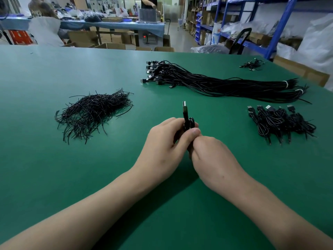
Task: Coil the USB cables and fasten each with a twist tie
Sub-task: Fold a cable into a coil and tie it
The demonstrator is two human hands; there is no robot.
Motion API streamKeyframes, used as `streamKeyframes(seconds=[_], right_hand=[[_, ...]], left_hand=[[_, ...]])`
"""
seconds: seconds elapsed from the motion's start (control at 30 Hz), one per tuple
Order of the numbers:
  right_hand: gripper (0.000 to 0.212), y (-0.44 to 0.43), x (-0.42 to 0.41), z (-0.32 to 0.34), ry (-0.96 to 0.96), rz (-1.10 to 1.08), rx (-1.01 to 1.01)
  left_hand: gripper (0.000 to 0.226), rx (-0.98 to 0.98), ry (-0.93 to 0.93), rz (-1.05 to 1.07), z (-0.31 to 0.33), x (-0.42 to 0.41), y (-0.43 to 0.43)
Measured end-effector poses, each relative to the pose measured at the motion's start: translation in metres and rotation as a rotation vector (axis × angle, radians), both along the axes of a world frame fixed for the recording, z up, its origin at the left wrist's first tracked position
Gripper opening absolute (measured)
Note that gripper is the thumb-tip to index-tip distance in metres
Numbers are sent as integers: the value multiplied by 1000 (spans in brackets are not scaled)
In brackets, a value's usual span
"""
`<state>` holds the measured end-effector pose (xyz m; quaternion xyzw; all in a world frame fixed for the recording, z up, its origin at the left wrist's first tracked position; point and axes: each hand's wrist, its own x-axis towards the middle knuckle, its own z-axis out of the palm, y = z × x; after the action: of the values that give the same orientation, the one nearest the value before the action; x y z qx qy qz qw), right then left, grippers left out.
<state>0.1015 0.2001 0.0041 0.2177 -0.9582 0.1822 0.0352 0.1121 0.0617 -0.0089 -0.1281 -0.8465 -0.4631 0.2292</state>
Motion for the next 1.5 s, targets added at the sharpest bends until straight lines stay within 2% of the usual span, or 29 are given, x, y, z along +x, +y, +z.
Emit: streamKeyframes(seconds=[0.1,0.17,0.23,0.37,0.47,0.57,0.67,0.77,0.97,1.1,1.2,1.37,1.5], right_hand=[[33,-1,2,1,39,23,33],[32,-1,2,0,39,70,-49],[32,-1,1,-2,-86,113,-269],[34,-2,-2,-5,-467,162,-737],[34,-4,-2,-4,-626,174,-885],[34,-5,-1,-5,-638,176,-928],[33,-3,-3,-5,-638,137,-985],[31,2,-5,-3,-692,154,-1039],[30,4,-3,-1,-815,237,-1086],[32,8,-5,-2,-835,265,-1109],[33,8,-7,-5,-795,252,-1088],[34,3,-8,-9,-622,219,-1001],[35,6,-12,-10,-531,108,-975]], left_hand=[[31,53,-7,11,1,0,2],[26,70,14,18,1,-1,1],[25,116,17,24,2,-3,-1],[29,219,-73,-5,4,-6,-5],[32,265,-106,-44,4,-7,-6],[28,297,-125,-96,6,-8,-7],[20,379,-189,-245,7,-9,-12],[22,401,-238,-336,6,-10,-19],[23,495,-258,-331,6,-11,-21],[34,515,-255,-313,6,-10,-17],[28,501,-252,-277,6,-11,-15],[24,467,-277,-234,6,-12,-14],[30,335,-397,-258,17,-22,-27]])
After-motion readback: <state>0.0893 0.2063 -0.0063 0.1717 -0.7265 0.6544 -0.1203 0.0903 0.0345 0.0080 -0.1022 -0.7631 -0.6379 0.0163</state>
